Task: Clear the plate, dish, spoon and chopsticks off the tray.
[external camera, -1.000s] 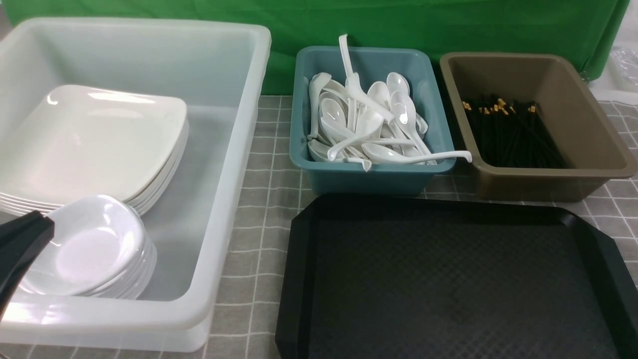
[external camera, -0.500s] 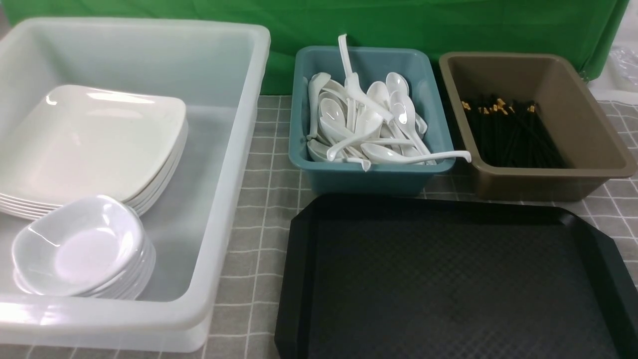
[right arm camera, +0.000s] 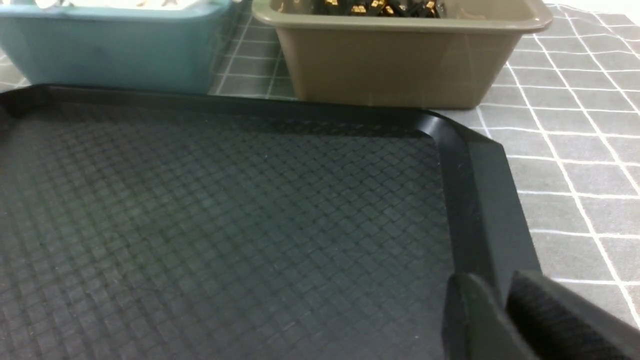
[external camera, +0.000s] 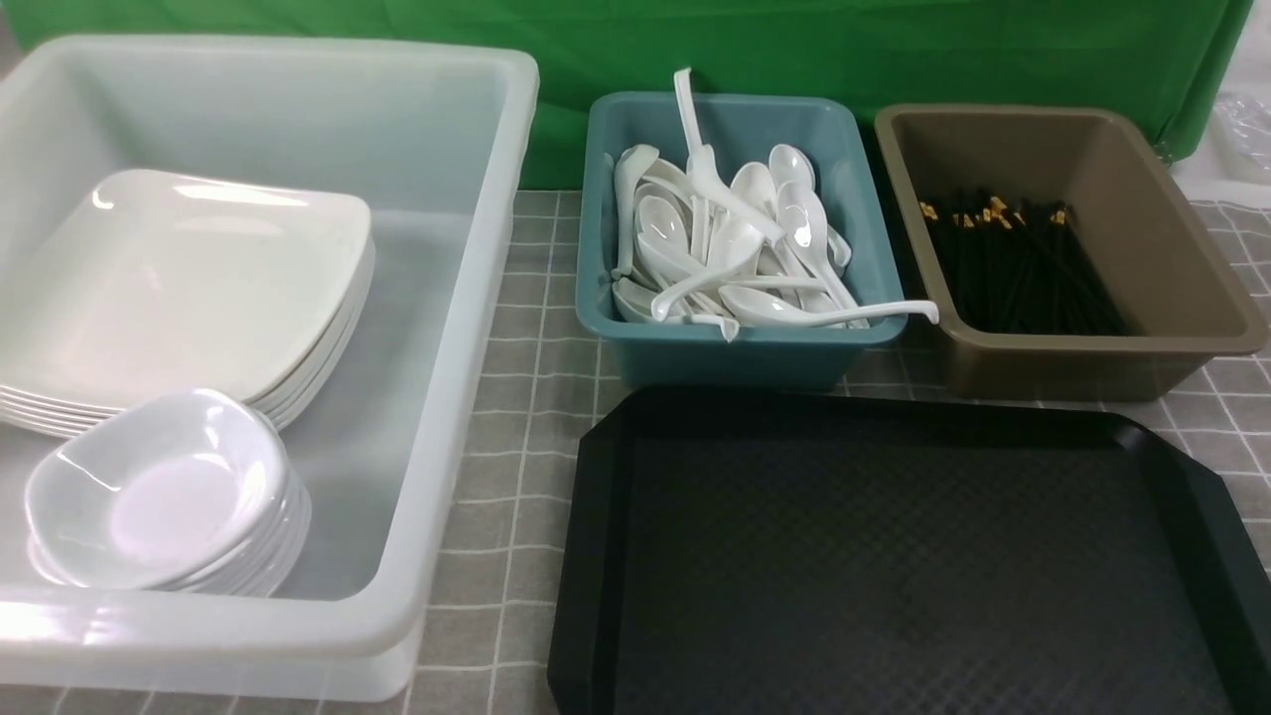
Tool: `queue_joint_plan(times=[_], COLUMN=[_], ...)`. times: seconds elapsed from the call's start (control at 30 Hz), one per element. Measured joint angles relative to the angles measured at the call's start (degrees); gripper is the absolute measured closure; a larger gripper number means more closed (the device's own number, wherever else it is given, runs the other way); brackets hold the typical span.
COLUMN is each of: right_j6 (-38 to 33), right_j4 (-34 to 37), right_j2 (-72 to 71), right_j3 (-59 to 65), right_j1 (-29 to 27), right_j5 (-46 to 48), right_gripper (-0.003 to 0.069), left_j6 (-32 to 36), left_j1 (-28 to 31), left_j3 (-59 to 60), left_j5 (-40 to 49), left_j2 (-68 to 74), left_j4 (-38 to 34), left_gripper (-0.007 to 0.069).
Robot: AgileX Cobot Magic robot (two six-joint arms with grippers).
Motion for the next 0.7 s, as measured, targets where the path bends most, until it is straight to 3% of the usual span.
queue_joint_plan(times=[0.2, 0.7], right_j6=[0.0, 0.0], right_j4=[0.0, 0.0], right_j2=[0.0, 0.0], right_j3=[0.0, 0.0], right_j1=[0.0, 0.0], right_j5=[-0.1, -0.1], right_gripper=[0.0489, 0.0462], left_j6=[-8.0, -9.5], left_j1=[-1.8, -1.9], left_j3=[1.8, 1.8], left_j5=[3.2, 2.9], left_j2=[0.0, -0.1], left_j4=[4.0, 7.9], left_gripper=[0.0617, 0.0617])
